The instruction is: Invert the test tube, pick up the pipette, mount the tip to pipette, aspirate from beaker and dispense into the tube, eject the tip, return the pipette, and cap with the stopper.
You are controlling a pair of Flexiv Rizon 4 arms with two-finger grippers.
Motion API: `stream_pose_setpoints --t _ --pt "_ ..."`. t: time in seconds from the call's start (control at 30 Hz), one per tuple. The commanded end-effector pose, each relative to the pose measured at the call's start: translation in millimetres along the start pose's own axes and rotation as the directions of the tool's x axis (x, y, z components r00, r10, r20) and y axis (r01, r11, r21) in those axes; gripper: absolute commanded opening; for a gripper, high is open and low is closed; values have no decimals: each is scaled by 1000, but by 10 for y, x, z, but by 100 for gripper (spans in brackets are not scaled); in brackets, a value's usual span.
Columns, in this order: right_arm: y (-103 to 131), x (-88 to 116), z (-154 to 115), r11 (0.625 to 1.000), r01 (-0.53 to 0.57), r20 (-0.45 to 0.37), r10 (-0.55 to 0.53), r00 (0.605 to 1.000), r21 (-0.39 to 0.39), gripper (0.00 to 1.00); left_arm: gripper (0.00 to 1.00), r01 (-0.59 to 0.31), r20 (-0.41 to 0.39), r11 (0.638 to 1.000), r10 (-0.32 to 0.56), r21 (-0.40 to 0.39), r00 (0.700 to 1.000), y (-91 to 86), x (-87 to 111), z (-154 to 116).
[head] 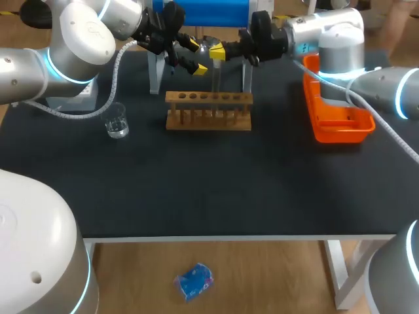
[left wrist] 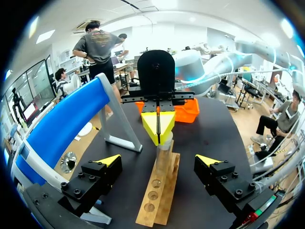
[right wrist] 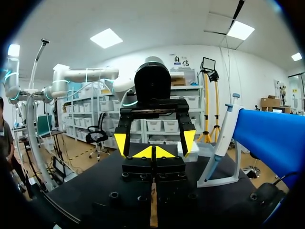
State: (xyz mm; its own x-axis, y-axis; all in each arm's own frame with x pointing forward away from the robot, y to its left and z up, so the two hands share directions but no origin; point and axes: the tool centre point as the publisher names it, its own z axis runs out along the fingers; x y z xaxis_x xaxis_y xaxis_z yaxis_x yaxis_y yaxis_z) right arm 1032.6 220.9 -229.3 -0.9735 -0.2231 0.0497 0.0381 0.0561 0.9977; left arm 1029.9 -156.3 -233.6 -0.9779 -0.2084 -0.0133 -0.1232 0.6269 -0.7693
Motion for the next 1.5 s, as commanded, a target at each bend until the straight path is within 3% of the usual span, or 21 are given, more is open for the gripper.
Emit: stream_pose_setpoints --t 0.03,0.33,1.07,1.3,1.5 --pt "-171 -6 -1 1000 -4 0 4 1000 6 0 100 2 -4 1000 -2 -4 1000 -8 -9 -4" --pt "-154 -8 -18 1000 -5 5 5 1000 7 0 100 2 -4 1000 -2 -4 1000 -8 -9 -4" --pt "266 14 -134 997 82 2 -82 997 -3 0 100 2 -4 1000 -2 -4 1000 -8 -9 -4" --pt "427 83 -287 992 85 12 -86 996 92 0 100 2 -4 1000 -2 -4 1000 -8 -9 -4" --pt "523 207 -480 975 50 41 -61 997 218 0 100 2 -4 1000 -2 -4 1000 -8 -9 -4"
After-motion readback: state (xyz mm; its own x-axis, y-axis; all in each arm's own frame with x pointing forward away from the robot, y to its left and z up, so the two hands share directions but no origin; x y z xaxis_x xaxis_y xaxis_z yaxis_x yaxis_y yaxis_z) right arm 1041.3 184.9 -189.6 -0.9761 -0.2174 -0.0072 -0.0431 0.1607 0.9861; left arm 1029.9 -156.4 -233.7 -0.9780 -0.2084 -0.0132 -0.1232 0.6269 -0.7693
